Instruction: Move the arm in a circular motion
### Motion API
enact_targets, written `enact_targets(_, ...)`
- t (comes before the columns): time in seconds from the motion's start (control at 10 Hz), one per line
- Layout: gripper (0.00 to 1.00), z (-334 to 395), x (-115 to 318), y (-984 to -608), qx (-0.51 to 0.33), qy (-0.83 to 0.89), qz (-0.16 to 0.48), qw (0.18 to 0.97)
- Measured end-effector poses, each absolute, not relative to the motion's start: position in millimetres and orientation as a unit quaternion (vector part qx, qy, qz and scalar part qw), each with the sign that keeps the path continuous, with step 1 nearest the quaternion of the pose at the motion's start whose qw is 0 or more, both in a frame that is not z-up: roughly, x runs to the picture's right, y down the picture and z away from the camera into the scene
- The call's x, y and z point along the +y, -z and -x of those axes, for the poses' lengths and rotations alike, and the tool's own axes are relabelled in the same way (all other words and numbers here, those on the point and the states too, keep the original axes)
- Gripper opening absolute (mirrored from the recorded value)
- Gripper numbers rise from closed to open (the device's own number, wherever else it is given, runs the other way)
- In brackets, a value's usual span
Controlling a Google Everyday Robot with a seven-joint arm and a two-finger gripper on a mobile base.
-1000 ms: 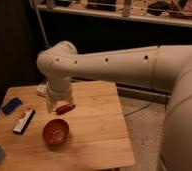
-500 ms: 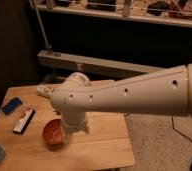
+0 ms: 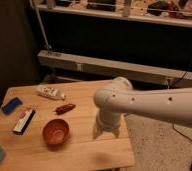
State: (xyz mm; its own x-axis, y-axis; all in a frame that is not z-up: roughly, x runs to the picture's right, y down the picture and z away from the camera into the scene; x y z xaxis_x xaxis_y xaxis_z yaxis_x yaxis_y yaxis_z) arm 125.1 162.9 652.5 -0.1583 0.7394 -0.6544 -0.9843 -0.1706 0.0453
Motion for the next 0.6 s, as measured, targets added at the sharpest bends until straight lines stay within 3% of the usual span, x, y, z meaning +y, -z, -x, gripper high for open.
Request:
enact_targets(0.3,0.65,-198,89,-699,0.236,-0.795,0.198,0.523)
enact_targets(0.5,0.65,-185,34,-721,0.240,-0.798,0.176,0.524)
enact_targets(0.6,0.65,-141,-5,-733,0.235,-0.787,0.169,0.544)
